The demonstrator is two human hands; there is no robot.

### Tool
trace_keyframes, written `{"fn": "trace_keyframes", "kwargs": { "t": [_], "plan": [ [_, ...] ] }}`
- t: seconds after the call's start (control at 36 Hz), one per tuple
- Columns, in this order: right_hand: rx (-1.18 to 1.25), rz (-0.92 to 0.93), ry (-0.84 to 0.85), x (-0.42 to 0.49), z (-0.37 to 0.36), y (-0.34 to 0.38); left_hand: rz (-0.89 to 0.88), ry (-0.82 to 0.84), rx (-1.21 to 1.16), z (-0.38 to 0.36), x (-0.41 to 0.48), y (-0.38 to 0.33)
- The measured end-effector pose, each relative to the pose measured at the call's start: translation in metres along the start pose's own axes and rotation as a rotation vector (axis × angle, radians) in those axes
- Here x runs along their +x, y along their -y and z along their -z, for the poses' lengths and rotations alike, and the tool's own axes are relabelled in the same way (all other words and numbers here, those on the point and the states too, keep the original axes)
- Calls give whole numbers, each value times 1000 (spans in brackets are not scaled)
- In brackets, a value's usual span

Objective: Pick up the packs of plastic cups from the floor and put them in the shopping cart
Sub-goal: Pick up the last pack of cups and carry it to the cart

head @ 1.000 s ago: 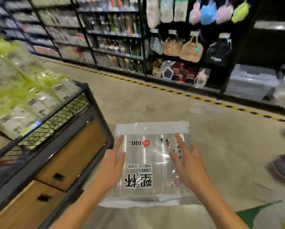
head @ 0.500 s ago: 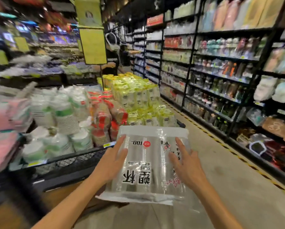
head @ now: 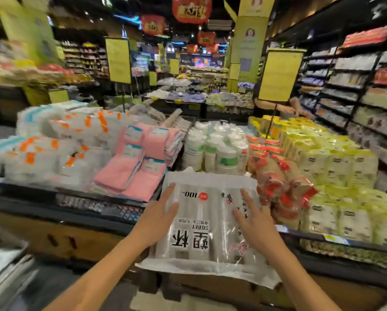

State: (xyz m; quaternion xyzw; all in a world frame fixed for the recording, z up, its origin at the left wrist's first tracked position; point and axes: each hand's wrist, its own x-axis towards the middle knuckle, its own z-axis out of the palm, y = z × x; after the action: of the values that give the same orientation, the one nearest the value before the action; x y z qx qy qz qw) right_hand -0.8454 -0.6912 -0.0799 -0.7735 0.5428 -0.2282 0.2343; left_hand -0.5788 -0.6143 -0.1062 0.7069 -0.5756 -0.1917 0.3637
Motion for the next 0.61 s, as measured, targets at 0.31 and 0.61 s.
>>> {"fn": "trace_keyframes", "kwargs": {
  "t": [0.31,0.61],
  "plan": [
    [3,358,314,128,-163,132,410,-327,103,114,-25,127],
    [48,759,608,173,-298,279,784,-678,13,184,-83,192]
  ]
}}
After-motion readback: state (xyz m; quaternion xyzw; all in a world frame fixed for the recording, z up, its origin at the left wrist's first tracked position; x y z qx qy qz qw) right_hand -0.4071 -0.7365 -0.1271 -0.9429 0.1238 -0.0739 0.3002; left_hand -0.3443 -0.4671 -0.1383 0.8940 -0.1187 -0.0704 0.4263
